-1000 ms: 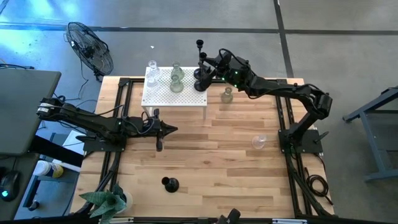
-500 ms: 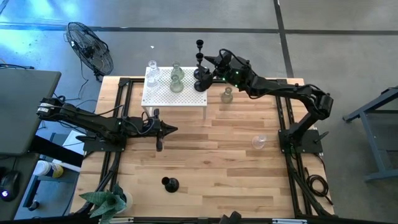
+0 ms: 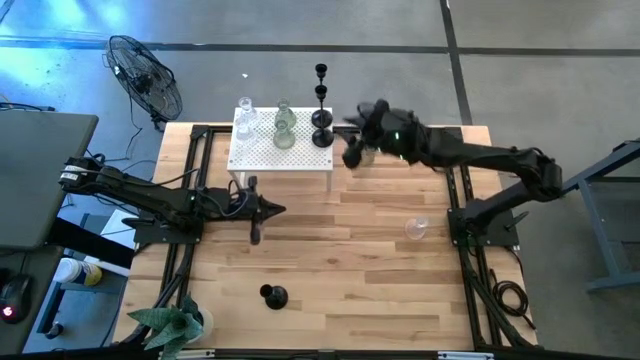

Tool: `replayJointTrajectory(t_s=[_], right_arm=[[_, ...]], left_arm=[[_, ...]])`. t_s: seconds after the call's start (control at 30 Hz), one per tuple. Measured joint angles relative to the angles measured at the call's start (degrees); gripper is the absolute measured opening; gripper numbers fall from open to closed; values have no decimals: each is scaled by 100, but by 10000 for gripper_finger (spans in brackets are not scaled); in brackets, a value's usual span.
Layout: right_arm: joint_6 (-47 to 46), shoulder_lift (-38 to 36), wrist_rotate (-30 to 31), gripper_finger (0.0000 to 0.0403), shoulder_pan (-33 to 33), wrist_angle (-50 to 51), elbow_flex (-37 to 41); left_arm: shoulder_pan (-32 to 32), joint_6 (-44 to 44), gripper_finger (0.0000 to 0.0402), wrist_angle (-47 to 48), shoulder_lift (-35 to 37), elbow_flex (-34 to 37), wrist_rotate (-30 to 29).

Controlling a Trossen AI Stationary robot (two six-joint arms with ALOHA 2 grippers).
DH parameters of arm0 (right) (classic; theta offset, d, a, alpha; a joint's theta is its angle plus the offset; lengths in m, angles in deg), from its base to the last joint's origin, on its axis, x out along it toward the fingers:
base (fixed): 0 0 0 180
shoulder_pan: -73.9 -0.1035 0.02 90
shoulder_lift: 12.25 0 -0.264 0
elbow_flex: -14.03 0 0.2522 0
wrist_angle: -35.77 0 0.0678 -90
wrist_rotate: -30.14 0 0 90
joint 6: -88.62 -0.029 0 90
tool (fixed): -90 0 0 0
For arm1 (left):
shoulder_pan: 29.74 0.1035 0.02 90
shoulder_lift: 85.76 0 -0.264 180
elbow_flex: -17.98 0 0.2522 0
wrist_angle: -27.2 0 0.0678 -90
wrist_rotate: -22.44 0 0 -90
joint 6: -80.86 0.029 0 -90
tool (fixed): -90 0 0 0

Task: Pick & Place candle stick holders
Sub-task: Align the black candle holder with the other black candle holder on the shelf

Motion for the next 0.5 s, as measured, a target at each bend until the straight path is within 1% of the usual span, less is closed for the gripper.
replayJointTrajectory(t_s=[0.13, 0.2, 0.23, 0.27, 0.3, 0.4, 0.5], right_arm=[[-124, -347, 583, 78, -789, 178, 641], [-289, -471, 787, 31, -1264, 83, 979], [-390, -512, 846, 16, -1507, -22, 1123], [-505, -525, 896, 9, -1789, -177, 1271], [-636, -509, 919, 12, -2057, -355, 1404], [-926, -208, 933, 21, -2820, -896, 1724], [-960, 316, 936, 7, -3415, -1434, 1905]], left_arm=[[-2, 32, 2, -304, 3, 184, 215], [0, 126, 2, -729, 2, 389, 480], [0, 150, 2, -962, 4, 490, 640], [-2, 172, 2, -1169, 4, 600, 776], [-2, 177, 2, -1340, 4, 700, 880], [-2, 177, 2, -1654, 3, 894, 824], [0, 129, 2, -1652, 4, 914, 803]])
